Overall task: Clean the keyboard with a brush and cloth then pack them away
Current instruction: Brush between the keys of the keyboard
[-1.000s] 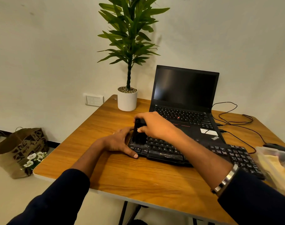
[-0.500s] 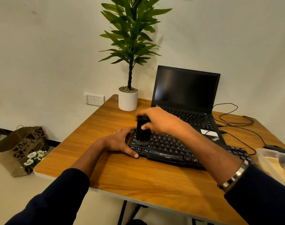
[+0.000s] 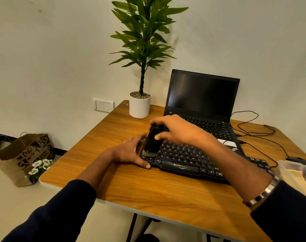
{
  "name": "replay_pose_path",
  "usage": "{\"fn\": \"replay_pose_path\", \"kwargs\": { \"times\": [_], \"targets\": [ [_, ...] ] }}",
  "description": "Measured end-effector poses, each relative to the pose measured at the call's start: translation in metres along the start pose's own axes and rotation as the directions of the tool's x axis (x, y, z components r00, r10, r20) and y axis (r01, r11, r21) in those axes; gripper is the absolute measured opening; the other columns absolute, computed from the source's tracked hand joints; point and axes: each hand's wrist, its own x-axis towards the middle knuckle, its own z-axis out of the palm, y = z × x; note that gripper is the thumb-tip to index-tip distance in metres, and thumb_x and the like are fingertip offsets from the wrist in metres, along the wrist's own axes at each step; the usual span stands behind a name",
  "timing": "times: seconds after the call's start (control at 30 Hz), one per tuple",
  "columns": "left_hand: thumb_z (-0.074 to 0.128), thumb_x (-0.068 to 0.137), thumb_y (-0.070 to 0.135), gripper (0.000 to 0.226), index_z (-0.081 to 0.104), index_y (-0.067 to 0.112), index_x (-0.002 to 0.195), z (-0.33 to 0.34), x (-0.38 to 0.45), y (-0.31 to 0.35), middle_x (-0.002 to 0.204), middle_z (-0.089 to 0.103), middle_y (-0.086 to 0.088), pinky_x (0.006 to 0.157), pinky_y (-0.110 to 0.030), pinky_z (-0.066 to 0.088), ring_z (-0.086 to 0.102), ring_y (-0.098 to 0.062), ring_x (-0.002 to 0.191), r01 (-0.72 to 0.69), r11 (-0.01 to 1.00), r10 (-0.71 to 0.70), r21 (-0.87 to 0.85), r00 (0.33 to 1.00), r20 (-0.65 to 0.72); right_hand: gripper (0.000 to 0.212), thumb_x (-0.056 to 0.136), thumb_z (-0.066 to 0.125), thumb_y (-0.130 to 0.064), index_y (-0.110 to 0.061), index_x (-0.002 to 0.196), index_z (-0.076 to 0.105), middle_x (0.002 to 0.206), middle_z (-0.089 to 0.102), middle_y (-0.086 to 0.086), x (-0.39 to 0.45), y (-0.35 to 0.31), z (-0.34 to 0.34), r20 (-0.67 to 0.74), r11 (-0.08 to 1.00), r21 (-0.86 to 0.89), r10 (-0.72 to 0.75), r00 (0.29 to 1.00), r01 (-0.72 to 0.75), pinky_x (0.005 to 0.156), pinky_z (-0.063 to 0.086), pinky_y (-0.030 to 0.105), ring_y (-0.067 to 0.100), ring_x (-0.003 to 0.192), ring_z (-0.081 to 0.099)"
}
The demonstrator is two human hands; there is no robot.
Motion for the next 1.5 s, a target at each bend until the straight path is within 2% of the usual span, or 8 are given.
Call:
{"fn": "replay_pose_path", "kwargs": {
  "times": [0.17, 0.4, 0.5, 0.63, 0.93, 1.1, 1.3, 1.5],
  "targets": [
    [0.083, 0.051, 0.065, 0.129, 0.008, 0.038, 0.152, 0.002, -0.003, 0.003, 0.147, 0.034, 0.004, 0.116, -0.052, 0.027, 0.028, -0.021, 0.136, -0.01, 0.999, 0.011, 0.032, 1.0, -0.025, 0.038, 0.087, 0.066, -0.023, -0.031, 0.122, 0.055, 0.124, 0.058, 0.001, -0.002, -0.001, 0.03, -0.106, 1.0, 0.013, 0.02, 0.994, -0.019, 0.096, 0.049, 0.041, 0.021, 0.116, 0.055],
    [0.077, 0.035, 0.078, 0.146, 0.0, 0.041, 0.154, 0.0, -0.004, 0.002, 0.155, 0.023, 0.0, 0.115, -0.051, 0.027, 0.025, -0.026, 0.139, 0.006, 1.0, -0.006, 0.027, 1.0, 0.004, 0.041, 0.086, 0.067, -0.015, -0.025, 0.124, 0.056, 0.126, 0.054, 0.003, -0.012, 0.009, -0.015, 0.071, 0.968, -0.152, 0.213, 0.975, -0.2, 0.058, 0.048, 0.017, 0.016, 0.093, 0.059],
    [0.078, 0.037, 0.078, 0.145, 0.001, 0.041, 0.154, 0.001, -0.003, 0.002, 0.155, 0.024, -0.001, 0.116, -0.052, 0.026, 0.024, -0.026, 0.139, 0.006, 1.0, -0.006, 0.023, 1.0, 0.004, 0.044, 0.085, 0.068, -0.016, -0.025, 0.126, 0.054, 0.129, 0.053, 0.005, -0.012, 0.001, -0.012, 0.067, 0.972, -0.116, 0.211, 0.975, -0.203, 0.073, 0.057, 0.029, 0.021, 0.1, 0.061],
    [0.081, 0.047, 0.067, 0.136, 0.002, 0.038, 0.153, 0.002, -0.004, 0.003, 0.154, 0.026, -0.002, 0.117, -0.052, 0.026, 0.025, -0.025, 0.14, 0.012, 0.999, -0.011, 0.035, 1.0, -0.011, 0.047, 0.087, 0.066, -0.022, -0.027, 0.132, 0.05, 0.134, 0.05, 0.006, -0.004, -0.015, 0.008, 0.068, 0.976, -0.171, 0.148, 0.987, -0.134, 0.096, 0.044, 0.037, 0.024, 0.119, 0.051],
    [0.08, 0.041, 0.075, 0.127, 0.021, 0.037, 0.147, 0.001, -0.003, 0.001, 0.138, 0.035, 0.007, 0.116, -0.052, 0.027, 0.028, -0.018, 0.131, 0.006, 0.999, -0.005, 0.042, 1.0, -0.02, 0.043, 0.088, 0.065, -0.017, -0.024, 0.129, 0.054, 0.128, 0.057, 0.005, 0.001, -0.018, 0.02, -0.088, 0.986, 0.135, 0.109, 0.99, -0.097, 0.096, 0.05, 0.04, 0.021, 0.109, 0.06],
    [0.08, 0.046, 0.07, 0.135, 0.004, 0.038, 0.153, 0.001, -0.005, 0.005, 0.154, 0.026, -0.002, 0.116, -0.053, 0.026, 0.024, -0.026, 0.14, 0.014, 0.999, -0.013, 0.043, 1.0, -0.004, 0.043, 0.088, 0.066, -0.018, -0.027, 0.127, 0.053, 0.127, 0.052, 0.006, -0.003, -0.006, 0.022, -0.008, 0.983, 0.079, 0.164, 0.986, -0.163, 0.07, 0.058, 0.027, 0.017, 0.081, 0.068],
    [0.077, 0.035, 0.082, 0.146, 0.001, 0.043, 0.153, -0.001, -0.004, 0.004, 0.155, 0.023, -0.001, 0.115, -0.052, 0.027, 0.025, -0.026, 0.14, 0.026, 0.999, -0.026, 0.023, 1.0, 0.005, 0.04, 0.086, 0.067, -0.017, -0.024, 0.124, 0.056, 0.129, 0.054, 0.005, -0.017, -0.002, -0.012, 0.077, 0.936, -0.276, 0.25, 0.965, -0.22, 0.081, 0.05, 0.032, 0.022, 0.104, 0.057],
    [0.077, 0.034, 0.083, 0.145, 0.001, 0.044, 0.152, 0.001, -0.003, 0.003, 0.155, 0.025, -0.001, 0.115, -0.053, 0.029, 0.026, -0.025, 0.14, 0.029, 0.999, -0.029, 0.023, 1.0, -0.003, 0.044, 0.087, 0.066, -0.023, -0.028, 0.129, 0.052, 0.132, 0.051, 0.005, -0.015, -0.013, 0.003, 0.069, 0.965, -0.184, 0.202, 0.977, -0.186, 0.09, 0.049, 0.037, 0.024, 0.111, 0.056]
  ]
}}
